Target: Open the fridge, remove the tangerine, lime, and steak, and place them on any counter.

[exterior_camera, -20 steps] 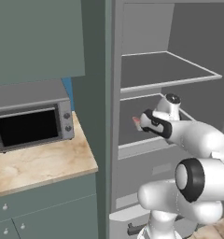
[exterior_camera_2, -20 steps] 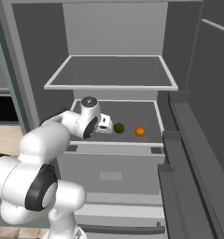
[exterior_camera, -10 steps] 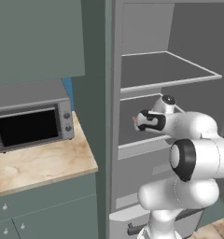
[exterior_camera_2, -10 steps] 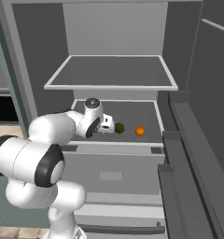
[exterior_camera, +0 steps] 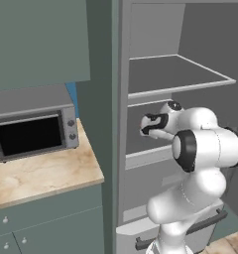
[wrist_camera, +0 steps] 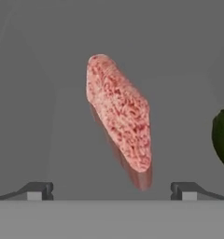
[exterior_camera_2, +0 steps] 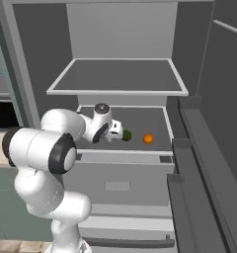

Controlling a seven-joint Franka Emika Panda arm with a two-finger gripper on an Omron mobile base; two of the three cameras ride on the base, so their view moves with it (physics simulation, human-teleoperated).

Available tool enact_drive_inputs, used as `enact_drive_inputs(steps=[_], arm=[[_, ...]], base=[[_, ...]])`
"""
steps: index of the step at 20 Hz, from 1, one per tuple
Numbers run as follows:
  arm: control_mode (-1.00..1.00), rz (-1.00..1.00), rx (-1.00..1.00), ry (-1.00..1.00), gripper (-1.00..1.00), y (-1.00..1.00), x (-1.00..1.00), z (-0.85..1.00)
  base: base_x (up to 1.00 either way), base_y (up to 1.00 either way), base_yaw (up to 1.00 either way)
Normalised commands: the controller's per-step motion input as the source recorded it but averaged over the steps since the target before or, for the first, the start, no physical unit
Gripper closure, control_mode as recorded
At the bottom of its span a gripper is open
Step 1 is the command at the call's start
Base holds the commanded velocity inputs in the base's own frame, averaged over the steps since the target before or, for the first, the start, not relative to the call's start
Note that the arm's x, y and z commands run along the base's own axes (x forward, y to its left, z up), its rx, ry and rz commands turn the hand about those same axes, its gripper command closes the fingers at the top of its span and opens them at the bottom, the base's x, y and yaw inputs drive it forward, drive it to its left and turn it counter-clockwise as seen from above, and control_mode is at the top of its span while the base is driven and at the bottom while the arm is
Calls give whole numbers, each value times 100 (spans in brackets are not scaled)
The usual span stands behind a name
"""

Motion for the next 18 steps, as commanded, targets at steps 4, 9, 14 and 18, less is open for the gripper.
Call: enact_drive_inputs(steps=[4,9,14,18], arm=[[-100,0,1,0,-100,0,36,-23],[-100,0,0,0,-100,0,35,-28],[-100,0,0,0,-100,0,35,-27],[-100,0,0,0,-100,-17,-8,-76]], base=[[0,0,0],[0,0,0],[0,0,0],[0,0,0]])
